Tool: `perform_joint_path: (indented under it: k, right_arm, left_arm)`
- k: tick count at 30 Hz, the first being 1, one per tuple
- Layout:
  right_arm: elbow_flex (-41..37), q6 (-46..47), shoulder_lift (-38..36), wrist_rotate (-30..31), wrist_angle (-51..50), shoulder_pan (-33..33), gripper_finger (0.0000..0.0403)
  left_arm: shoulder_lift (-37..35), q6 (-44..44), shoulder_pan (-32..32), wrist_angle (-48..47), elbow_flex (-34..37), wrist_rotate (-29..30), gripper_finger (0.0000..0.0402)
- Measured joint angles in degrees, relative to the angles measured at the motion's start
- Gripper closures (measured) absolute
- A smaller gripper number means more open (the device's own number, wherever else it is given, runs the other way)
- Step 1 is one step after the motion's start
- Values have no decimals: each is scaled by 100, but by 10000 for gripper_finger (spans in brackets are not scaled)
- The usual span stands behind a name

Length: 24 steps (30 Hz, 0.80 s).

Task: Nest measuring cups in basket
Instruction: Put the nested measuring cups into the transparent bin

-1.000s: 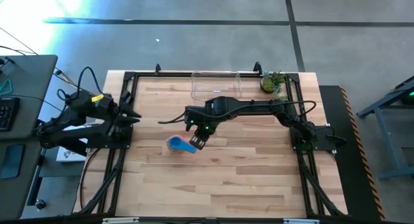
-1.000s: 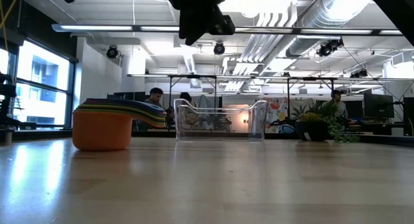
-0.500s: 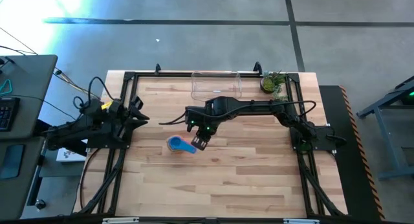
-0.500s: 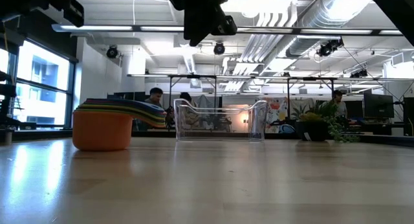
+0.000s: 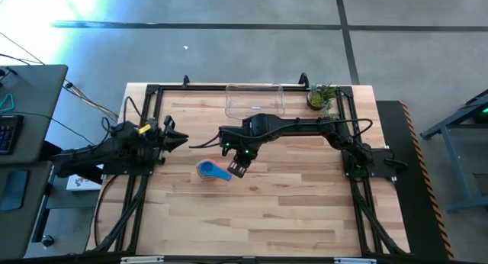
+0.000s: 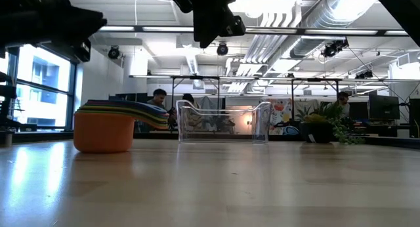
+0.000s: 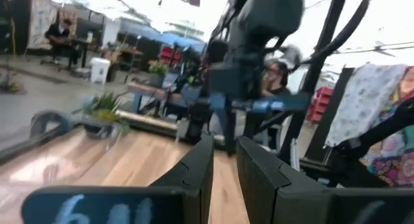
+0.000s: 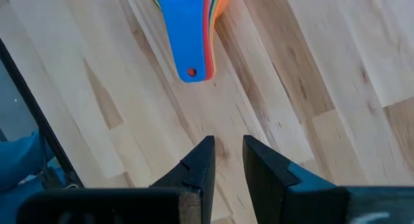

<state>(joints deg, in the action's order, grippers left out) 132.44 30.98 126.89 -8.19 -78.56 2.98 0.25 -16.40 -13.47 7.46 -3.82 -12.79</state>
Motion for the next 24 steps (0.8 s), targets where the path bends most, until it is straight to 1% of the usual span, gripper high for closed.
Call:
perform_joint_path:
  k: [5, 13, 17, 24]
  right_arm:
    - [0, -2, 2, -133, 2, 0, 331]
    - [0, 2, 2, -146, 53, 0, 331]
    - [0, 2, 2, -144, 163, 0, 331]
    - [0, -53, 2, -129, 306, 4, 331]
  left_arm:
    - [-2, -3, 0, 36, 280, 201, 344]
    - [2, 1, 2, -419, 317, 954, 344]
    - [15, -282, 2, -668, 315, 1064, 344]
    - [61, -296, 2, -631, 315, 1058, 344]
